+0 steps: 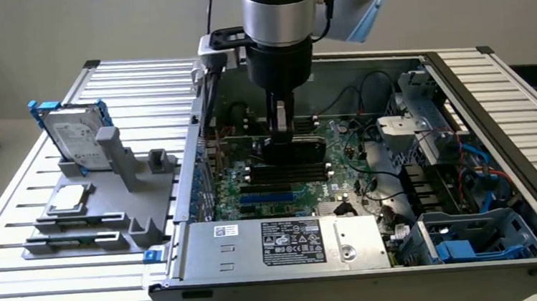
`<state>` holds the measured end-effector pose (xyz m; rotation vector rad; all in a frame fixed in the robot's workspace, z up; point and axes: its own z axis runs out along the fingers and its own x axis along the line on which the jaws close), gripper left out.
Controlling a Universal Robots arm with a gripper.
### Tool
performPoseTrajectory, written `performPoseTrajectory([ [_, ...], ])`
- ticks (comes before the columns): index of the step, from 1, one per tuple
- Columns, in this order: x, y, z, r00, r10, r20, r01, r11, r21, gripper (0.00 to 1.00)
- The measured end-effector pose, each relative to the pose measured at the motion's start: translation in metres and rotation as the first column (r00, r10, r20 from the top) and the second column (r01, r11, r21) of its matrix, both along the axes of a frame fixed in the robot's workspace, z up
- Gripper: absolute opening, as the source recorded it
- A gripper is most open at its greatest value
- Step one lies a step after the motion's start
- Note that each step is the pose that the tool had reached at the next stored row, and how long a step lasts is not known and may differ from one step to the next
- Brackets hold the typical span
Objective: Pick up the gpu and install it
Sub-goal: 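Insert the gpu into the slot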
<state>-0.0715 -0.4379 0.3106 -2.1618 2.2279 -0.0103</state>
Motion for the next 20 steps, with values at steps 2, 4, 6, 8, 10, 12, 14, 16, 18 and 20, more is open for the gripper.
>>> performPoseTrajectory([
  [2, 0.000, -0.0038, 0.0000, 1.0000, 0.005, 0.0001, -0.005, 1.0000, 0.0000, 0.26],
  [4, 0.000, -0.0079, -0.0001, 1.0000, 0.008, 0.0002, -0.008, 1.0000, 0.0002, 0.26],
  [6, 0.000, -0.0120, -0.0006, 0.9999, 0.010, 0.0001, -0.010, 0.9999, 0.0016, 0.26],
  [8, -0.001, -0.0161, -0.0021, 0.9999, 0.011, 0.0002, -0.011, 0.9999, 0.0047, 0.26],
  [10, -0.001, -0.0197, -0.0044, 0.9999, 0.013, 0.0002, -0.013, 0.9999, 0.0073, 0.26],
  [12, -0.001, -0.0221, -0.0067, 0.9999, 0.016, 0.0002, -0.016, 0.9998, 0.0103, 0.26],
  [14, -0.001, -0.0223, -0.0077, 0.9999, 0.017, -0.0003, -0.017, 0.9998, 0.0111, 0.26],
  [16, -0.001, -0.0224, -0.0077, 0.9998, 0.017, -0.0007, -0.017, 0.9998, 0.0109, 0.26],
  [18, -0.001, -0.0224, -0.0084, 0.9998, 0.018, -0.0009, -0.018, 0.9998, 0.0110, 0.26],
  [20, -0.002, -0.0225, -0.0105, 0.9998, 0.018, -0.0013, -0.018, 0.9998, 0.0110, 0.26],
])
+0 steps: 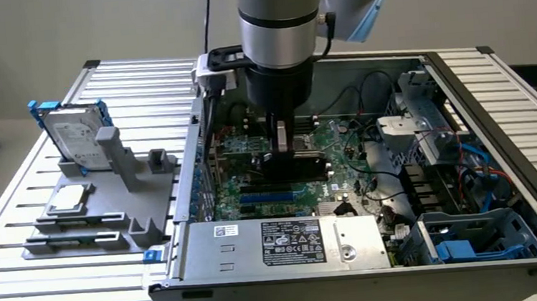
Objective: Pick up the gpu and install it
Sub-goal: 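Insert the gpu into the slot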
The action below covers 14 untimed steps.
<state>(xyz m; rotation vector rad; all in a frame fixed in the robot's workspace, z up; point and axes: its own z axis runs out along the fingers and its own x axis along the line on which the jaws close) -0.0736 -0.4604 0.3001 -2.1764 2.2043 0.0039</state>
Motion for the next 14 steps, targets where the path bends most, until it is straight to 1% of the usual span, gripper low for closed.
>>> performPoseTrajectory([
  [2, -0.0004, -0.0001, -0.0023, 1.0000, 0.000, -0.0021, 0.000, 1.0000, 0.0001, 0.26],
  [3, -0.0005, -0.0003, -0.0031, 1.0000, 0.000, -0.0041, 0.000, 1.0000, 0.0001, 0.26],
  [6, -0.0006, -0.0020, -0.0052, 0.9999, 0.000, -0.0139, 0.000, 1.0000, 0.0000, 0.26],
  [9, -0.0006, -0.0052, -0.0071, 0.9996, 0.000, -0.0265, 0.000, 1.0000, 0.0001, 0.26],
  [10, -0.0006, -0.0061, -0.0078, 0.9996, 0.000, -0.0296, 0.000, 1.0000, 0.0001, 0.26],
  [11, -0.0006, -0.0065, -0.0085, 0.9995, 0.000, -0.0318, 0.000, 1.0000, 0.0003, 0.26],
  [14, -0.0006, -0.0067, -0.0087, 0.9994, 0.000, -0.0333, 0.000, 1.0000, 0.0001, 0.26],
])
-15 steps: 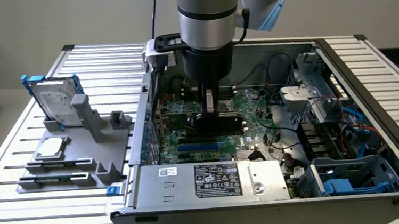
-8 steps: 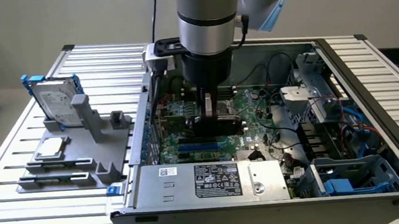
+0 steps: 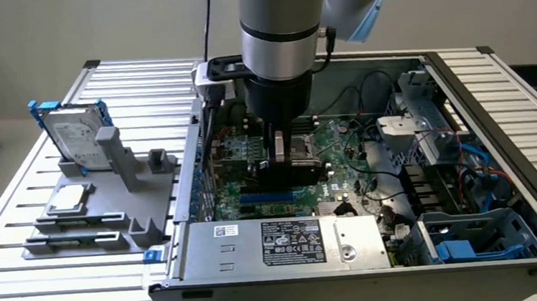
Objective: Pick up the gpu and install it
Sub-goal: 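Insert the gpu into the slot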
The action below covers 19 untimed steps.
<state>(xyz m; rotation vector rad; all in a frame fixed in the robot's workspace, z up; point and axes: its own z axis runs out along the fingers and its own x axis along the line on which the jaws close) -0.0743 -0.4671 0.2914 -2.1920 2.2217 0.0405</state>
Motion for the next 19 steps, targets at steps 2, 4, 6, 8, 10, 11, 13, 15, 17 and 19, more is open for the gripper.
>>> performPoseTrajectory([
  [2, 0.000, -0.0001, -0.0008, 1.0000, 0.000, 0.0001, 0.000, 1.0000, 0.0002, 0.26],
  [4, 0.000, -0.0001, -0.0035, 1.0000, 0.000, 0.0000, 0.000, 1.0000, 0.0002, 0.26],
  [6, 0.000, -0.0001, -0.0051, 1.0000, 0.000, 0.0000, 0.000, 1.0000, 0.0005, 0.26],
  [8, 0.000, -0.0004, -0.0051, 1.0000, 0.000, -0.0003, 0.000, 1.0000, 0.0004, 0.26],
  [10, 0.000, -0.0006, -0.0059, 1.0000, 0.000, -0.0003, 0.000, 1.0000, 0.0009, 0.26],
  [11, 0.000, -0.0007, -0.0068, 1.0000, 0.000, -0.0003, 0.000, 1.0000, 0.0009, 0.26],
  [13, 0.000, -0.0008, -0.0090, 1.0000, 0.000, -0.0004, 0.000, 1.0000, 0.0011, 0.26],
  [15, 0.000, -0.0015, -0.0101, 1.0000, 0.000, -0.0005, 0.000, 1.0000, 0.0013, 0.26],
  [17, -0.001, -0.0020, -0.0113, 1.0000, 0.000, -0.0006, 0.000, 1.0000, 0.0018, 0.26],
  [19, -0.001, -0.0027, -0.0122, 1.0000, 0.000, -0.0010, 0.000, 1.0000, 0.0020, 0.26],
])
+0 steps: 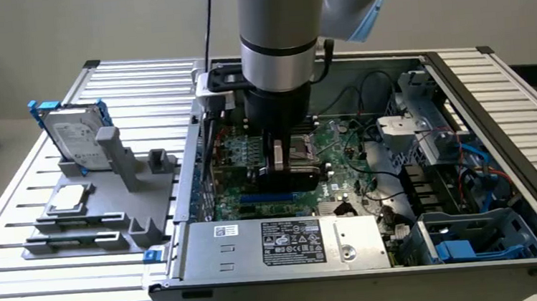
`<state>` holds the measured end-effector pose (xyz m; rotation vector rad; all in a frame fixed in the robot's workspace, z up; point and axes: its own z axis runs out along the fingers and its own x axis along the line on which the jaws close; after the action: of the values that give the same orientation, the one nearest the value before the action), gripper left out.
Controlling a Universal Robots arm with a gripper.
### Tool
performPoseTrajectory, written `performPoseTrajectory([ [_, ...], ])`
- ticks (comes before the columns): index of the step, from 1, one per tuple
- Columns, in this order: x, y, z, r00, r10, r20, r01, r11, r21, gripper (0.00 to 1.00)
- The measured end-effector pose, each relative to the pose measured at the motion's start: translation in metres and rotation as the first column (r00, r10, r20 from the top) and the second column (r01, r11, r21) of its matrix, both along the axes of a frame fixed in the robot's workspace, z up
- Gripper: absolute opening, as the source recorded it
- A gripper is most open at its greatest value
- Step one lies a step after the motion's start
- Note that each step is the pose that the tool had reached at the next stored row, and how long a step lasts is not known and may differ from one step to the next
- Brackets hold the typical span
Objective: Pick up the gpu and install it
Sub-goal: 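Insert the gpu into the slot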
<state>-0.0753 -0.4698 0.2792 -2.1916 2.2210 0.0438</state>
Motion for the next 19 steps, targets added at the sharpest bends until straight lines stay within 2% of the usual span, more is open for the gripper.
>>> performPoseTrajectory([
  [9, 0.0000, -0.0023, -0.0052, 1.0000, 0.000, -0.0067, 0.000, 1.0000, 0.0073, 0.26],
  [10, 0.0000, -0.0024, -0.0053, 1.0000, 0.000, -0.0072, 0.000, 1.0000, 0.0092, 0.26],
  [14, -0.0001, -0.0023, -0.0059, 1.0000, 0.000, -0.0073, 0.000, 0.9998, 0.0223, 0.26],
  [19, -0.0002, -0.0025, -0.0075, 0.9999, 0.002, -0.0099, -0.002, 0.9997, 0.0229, 0.26],
])
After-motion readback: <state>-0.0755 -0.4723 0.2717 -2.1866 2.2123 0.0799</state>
